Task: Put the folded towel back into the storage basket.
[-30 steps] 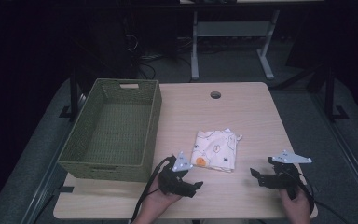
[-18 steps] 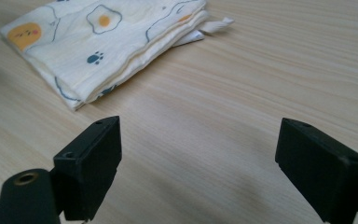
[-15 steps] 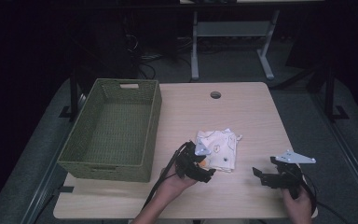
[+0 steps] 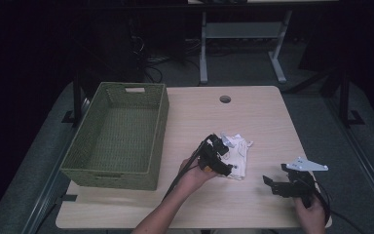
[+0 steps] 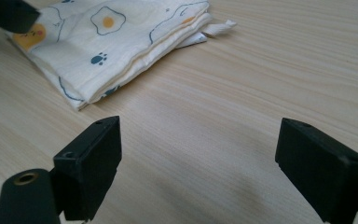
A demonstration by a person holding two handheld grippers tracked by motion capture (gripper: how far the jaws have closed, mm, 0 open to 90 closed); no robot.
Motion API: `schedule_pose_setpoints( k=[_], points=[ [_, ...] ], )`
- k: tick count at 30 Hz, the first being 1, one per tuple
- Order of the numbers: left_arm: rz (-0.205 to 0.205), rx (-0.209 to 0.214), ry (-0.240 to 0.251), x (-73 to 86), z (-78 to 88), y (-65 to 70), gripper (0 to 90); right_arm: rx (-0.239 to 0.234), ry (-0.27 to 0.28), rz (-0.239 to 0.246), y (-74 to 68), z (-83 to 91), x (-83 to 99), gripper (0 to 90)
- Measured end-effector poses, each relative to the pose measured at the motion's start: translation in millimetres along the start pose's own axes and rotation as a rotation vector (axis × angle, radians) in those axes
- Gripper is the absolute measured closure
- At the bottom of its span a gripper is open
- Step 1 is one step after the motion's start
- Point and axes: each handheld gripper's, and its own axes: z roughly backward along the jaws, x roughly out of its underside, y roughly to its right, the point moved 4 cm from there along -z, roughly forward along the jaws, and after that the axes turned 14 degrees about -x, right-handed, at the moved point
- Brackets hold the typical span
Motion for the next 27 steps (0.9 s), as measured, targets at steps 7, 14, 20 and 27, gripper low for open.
schedule_pose_setpoints(
  k=[7, 14, 20, 27],
  points=[
    [0.026, -0.015, -0.044, -5.6, -19.3, -5.7, 31.0, -0.011, 0.006, 0.010, -2.0, 0.1, -0.6, 14.0],
    [0.040, -0.030, -0.106, -12.4, -42.3, -12.5, 33.8, -0.016, 0.005, 0.014, -2.7, 0.2, -0.5, 14.0],
    [0.056, -0.005, -0.132, -9.2, -53.3, -14.6, 37.4, -0.023, 0.010, 0.014, -1.8, 0.7, -0.9, 14.0],
    [0.065, -0.023, -0.129, -6.7, -50.2, -16.5, 52.6, -0.014, 0.033, 0.004, -0.7, 3.4, -1.7, 14.0]
  ],
)
